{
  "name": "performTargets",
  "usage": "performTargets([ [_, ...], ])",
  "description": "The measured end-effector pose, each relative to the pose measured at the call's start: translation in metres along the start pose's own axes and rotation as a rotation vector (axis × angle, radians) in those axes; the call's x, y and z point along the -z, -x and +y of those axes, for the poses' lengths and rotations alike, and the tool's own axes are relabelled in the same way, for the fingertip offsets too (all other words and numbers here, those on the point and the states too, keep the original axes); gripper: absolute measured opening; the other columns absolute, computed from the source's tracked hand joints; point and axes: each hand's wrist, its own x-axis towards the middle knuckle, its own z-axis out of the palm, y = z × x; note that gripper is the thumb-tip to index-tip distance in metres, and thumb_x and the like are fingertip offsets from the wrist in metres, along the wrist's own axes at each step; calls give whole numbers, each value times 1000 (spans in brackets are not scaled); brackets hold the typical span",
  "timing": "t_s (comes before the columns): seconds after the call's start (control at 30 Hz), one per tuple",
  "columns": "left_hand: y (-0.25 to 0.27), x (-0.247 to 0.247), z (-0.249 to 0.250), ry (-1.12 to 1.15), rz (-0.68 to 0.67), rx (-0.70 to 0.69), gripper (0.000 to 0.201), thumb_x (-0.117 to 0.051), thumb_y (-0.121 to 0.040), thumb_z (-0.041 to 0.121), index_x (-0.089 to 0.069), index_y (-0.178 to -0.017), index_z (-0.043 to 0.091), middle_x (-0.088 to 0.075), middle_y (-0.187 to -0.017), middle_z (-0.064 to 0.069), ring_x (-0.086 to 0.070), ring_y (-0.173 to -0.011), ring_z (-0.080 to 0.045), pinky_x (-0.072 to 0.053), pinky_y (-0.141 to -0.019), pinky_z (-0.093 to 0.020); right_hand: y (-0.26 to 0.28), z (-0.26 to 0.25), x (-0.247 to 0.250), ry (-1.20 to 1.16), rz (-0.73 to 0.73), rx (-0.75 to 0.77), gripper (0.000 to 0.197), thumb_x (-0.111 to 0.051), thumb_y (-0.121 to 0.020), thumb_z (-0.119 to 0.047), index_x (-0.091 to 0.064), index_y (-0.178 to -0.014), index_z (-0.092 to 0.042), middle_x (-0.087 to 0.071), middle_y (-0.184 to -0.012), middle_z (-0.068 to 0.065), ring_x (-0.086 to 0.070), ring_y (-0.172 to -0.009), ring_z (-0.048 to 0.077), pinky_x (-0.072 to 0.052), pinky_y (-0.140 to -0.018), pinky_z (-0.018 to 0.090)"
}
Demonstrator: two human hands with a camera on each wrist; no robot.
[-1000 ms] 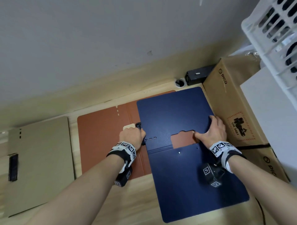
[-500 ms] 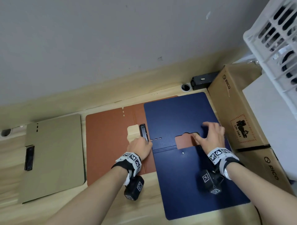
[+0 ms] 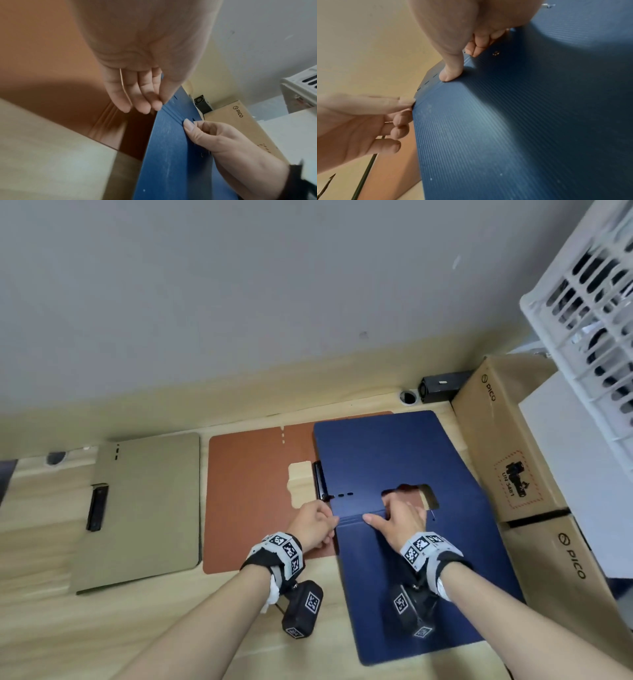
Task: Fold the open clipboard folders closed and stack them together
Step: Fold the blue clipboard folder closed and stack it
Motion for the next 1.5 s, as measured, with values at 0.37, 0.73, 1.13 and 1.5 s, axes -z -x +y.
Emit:
performTargets([
  [0.37,88,100,-22,-650,239,-458,26,-57,-83,13,-55,-106,25,-54,-106,10,-53,-98,-12,-45,-79,-28,45,-81,23,-43,-58,189,41,-66,-79,-55,-49,-95,-21,-50,-83,-4,-40,-96,23,-30,-85,32],
  [0.73,142,182,-53,-959,297,-710,71,-64,-73,10,-45,-141,18,-40,-151,-9,-42,-136,-30,-48,-97,-42,100,-197,39,154,-167,488,52,-72,-77,-51,-65,-104,-7,-66,-94,9,-51,-95,28,-40,-87,35],
  [1.13,189,236,-55,-1138,480,-860,55,-54,-58,-1,-73,-106,17,-76,-107,-2,-76,-86,-21,-59,-50,-33,121,-272,51,288,-186,707,53,-53,-91,-50,-50,-136,-22,-59,-101,-2,-42,-100,19,-41,-91,38],
  [1.5,229,254,20,-1320,479,-564,37,-51,-80,8,-58,-115,17,-69,-110,-9,-62,-101,-37,-47,-80,-40,152,-294,89,479,-215,665,99,-55,-66,-80,-29,-144,-26,-45,-139,-8,-42,-126,17,-45,-90,40],
])
